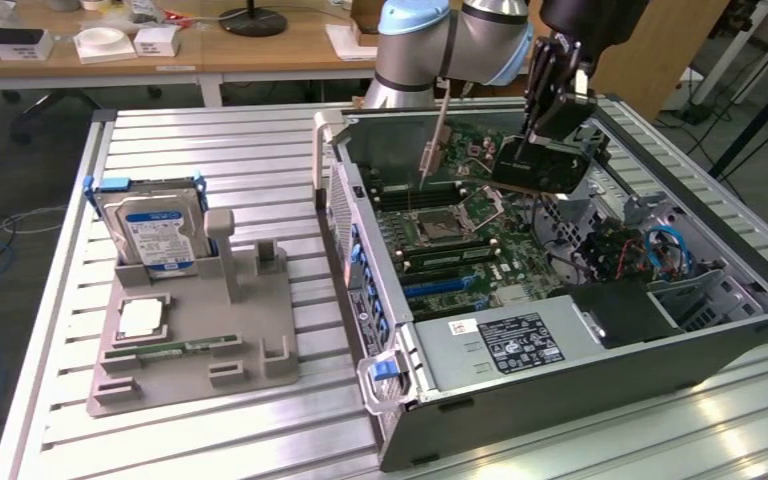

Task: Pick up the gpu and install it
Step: 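Insert the gpu into the slot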

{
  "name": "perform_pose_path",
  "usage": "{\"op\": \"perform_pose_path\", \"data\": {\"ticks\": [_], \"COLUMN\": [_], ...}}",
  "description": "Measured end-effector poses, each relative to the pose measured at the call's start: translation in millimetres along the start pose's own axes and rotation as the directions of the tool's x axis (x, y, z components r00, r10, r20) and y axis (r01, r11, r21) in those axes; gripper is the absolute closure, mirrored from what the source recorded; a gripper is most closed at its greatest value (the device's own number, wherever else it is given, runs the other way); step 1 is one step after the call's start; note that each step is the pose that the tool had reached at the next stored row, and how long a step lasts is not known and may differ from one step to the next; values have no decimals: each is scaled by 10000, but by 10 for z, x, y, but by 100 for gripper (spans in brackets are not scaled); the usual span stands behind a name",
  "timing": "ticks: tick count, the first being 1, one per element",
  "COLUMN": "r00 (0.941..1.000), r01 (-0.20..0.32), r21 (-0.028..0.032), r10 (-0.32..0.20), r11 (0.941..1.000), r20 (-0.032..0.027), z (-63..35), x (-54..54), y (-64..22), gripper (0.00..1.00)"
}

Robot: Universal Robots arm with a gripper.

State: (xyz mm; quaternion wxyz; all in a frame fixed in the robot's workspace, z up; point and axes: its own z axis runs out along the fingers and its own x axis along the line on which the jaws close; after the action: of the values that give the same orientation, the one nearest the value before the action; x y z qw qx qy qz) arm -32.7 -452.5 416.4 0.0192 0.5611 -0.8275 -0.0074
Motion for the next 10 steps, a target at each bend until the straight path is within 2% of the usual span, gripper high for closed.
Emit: {"op": "perform_pose_path", "data": {"ticks": [10], "r00": [10000], "r01": [26], "r21": [1], "r10": [-26], "r11": [10000], "r20": [-1], "z": [0], "x": [0], "y": [0], "gripper": [74]}}
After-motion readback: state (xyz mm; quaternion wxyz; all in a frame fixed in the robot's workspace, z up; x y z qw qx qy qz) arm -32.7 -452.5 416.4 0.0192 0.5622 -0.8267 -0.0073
